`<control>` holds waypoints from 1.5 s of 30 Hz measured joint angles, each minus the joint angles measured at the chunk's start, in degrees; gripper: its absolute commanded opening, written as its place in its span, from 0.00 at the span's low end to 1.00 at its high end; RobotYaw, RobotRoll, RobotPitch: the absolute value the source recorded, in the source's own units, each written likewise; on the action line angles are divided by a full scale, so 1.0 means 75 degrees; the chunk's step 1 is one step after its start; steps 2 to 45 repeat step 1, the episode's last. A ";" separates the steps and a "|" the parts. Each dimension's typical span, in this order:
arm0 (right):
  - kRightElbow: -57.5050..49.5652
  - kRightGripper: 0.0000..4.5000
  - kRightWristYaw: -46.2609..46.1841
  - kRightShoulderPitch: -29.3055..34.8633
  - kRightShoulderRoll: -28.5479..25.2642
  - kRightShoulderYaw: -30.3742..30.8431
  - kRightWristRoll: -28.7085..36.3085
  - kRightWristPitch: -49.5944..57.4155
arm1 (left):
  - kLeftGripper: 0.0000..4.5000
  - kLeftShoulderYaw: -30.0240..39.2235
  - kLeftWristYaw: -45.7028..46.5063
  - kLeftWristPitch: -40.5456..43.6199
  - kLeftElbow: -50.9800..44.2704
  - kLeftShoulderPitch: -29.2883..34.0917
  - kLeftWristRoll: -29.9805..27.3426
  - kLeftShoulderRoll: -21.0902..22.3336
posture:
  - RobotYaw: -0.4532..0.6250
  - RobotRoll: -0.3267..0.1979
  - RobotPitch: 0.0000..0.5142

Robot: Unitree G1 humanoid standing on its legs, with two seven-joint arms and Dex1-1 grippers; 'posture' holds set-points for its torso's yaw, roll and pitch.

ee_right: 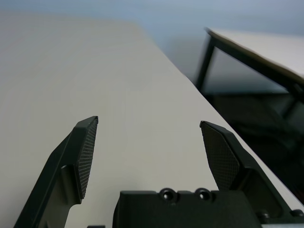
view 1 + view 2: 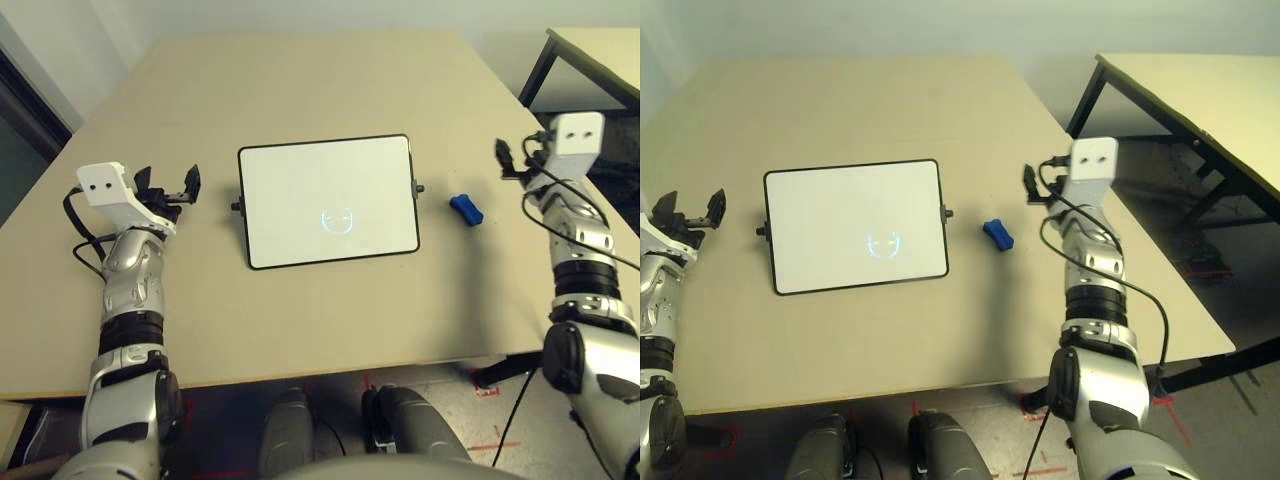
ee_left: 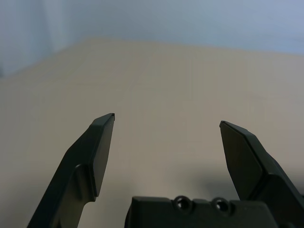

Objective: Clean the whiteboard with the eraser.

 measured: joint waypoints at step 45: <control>0.0411 0.99 0.0008 0.0019 -0.0075 -0.0003 0.0014 -0.0246 | 1.00 0.0087 0.0092 -0.0064 0.0183 0.0053 -0.0029 0.0020 | 0.41 0.62 0.14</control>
